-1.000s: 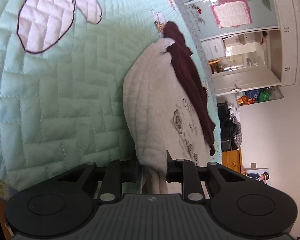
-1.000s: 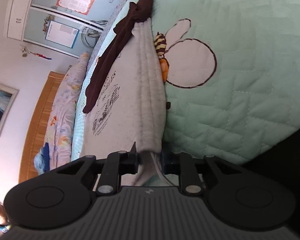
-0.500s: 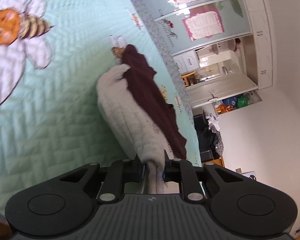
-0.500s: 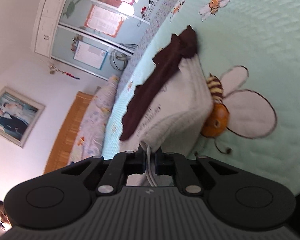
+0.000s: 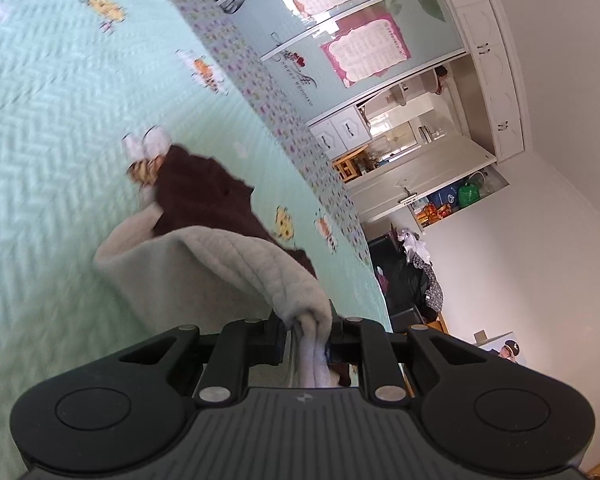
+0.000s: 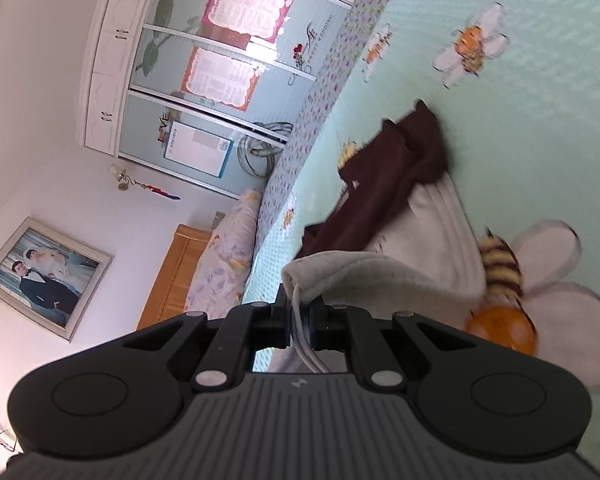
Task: Fold clothes
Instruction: 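Lift the grey strip end with both grippers and fold it over onto the rest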
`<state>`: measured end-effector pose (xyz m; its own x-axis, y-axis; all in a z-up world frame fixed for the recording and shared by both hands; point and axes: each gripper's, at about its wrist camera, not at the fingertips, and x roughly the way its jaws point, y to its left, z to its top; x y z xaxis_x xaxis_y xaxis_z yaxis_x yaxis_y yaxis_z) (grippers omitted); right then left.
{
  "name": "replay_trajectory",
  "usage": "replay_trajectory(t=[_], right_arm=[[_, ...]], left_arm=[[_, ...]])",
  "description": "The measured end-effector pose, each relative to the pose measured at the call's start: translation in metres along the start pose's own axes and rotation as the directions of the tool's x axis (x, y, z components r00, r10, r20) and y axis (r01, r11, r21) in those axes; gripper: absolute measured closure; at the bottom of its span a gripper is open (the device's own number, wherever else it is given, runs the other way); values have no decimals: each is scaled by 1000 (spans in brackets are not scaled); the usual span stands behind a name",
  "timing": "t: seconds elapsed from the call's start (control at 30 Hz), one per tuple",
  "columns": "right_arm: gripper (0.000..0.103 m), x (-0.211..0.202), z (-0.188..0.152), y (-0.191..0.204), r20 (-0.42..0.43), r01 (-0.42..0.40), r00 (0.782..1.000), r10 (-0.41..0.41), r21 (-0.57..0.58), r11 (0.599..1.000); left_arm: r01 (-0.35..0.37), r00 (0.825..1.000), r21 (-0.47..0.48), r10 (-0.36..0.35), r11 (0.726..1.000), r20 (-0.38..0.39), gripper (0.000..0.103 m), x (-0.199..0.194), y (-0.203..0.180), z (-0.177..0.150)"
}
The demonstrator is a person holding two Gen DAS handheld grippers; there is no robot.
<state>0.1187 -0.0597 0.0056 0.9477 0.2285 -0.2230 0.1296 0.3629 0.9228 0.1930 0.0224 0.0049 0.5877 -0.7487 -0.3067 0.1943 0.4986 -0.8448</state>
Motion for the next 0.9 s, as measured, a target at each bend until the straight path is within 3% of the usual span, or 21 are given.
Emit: replay_trajectory(t=[0.33,0.63,0.8,0.9], right_arm=[[94,67,71,-1,54,1,999,-7,109,994],[94,153,130,-25,46,51,997,-59,168,984],[93,193,153,-58,27,79,996,-90,265,961],[79,209,159,-83,25,85,995,-100,346,934]], left_arm=[[-65,998,-35,64,997,-16,85,92,-12,76],[-154,987,-81,150,985,-54,84,191,16,128],[-221,973,-164,207,961,-100,76,236,44,147],[-247,966,-192,227,950,-120,64,255,56,156]])
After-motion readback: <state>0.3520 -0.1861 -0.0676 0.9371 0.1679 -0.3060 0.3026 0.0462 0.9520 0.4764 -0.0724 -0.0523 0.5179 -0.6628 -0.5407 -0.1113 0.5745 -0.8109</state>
